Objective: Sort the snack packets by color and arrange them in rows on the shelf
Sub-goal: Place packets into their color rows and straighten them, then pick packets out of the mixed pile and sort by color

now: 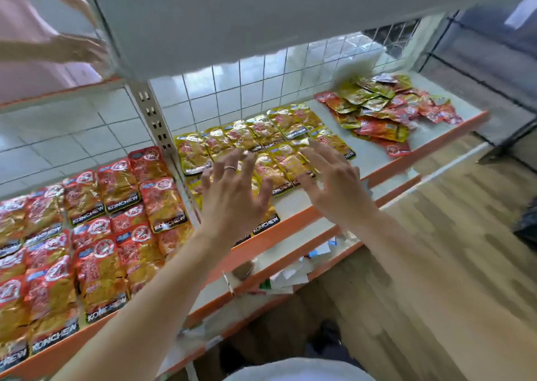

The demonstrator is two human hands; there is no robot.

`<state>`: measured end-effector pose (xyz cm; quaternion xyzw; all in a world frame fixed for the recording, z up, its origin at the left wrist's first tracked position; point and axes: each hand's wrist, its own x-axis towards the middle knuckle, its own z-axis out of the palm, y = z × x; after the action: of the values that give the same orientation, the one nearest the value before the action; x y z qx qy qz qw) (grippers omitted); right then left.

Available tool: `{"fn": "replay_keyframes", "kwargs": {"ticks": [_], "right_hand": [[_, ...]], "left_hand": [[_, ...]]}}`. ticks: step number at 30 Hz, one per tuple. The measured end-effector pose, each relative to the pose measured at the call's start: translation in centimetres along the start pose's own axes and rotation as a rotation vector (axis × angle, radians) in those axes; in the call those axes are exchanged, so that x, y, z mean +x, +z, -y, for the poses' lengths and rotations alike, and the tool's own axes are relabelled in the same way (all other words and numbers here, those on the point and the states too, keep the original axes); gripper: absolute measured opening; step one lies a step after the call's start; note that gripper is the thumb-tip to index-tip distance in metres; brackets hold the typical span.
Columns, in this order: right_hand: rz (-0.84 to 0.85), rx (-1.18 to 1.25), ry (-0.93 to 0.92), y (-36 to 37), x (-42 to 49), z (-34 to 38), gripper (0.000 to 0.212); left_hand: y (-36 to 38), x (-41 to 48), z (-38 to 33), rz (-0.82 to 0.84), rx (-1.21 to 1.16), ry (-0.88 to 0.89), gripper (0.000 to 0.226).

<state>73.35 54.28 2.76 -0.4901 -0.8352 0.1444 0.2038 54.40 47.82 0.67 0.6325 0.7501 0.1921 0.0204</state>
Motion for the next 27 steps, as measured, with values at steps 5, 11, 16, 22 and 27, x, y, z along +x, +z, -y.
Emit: {"fn": "replay_keyframes", "kwargs": {"ticks": [5, 11, 16, 22, 27], "right_hand": [[-0.015, -0.036, -0.042, -3.5, 0.0, -4.2, 0.051], [-0.039, -0.016, -0.047, -8.8, -0.6, -11.2, 0.051], [-0.038, -0.007, -0.004, -13.3, -1.4, -17.5, 0.054], [-0.016, -0.011, -0.031, -16.1, -1.7, -22.5, 0.053], [-0.016, 0.013, -0.038, -15.4, -1.3, -24.9, 0.049]], "left_hand": [[0.2, 1.0, -5.8, -0.072, 0.105, 0.095, 0.063], [2.0, 3.4, -14.1, -0.08, 0.075, 0.065, 0.063], [4.9, 4.8, -21.2, -0.086, 0.045, 0.065, 0.062], [7.5, 5.7, -26.2, -0.045, 0.076, 0.052, 0.071], [9.1, 6.2, -27.4, 0.017, 0.083, 0.047, 0.069]]}}
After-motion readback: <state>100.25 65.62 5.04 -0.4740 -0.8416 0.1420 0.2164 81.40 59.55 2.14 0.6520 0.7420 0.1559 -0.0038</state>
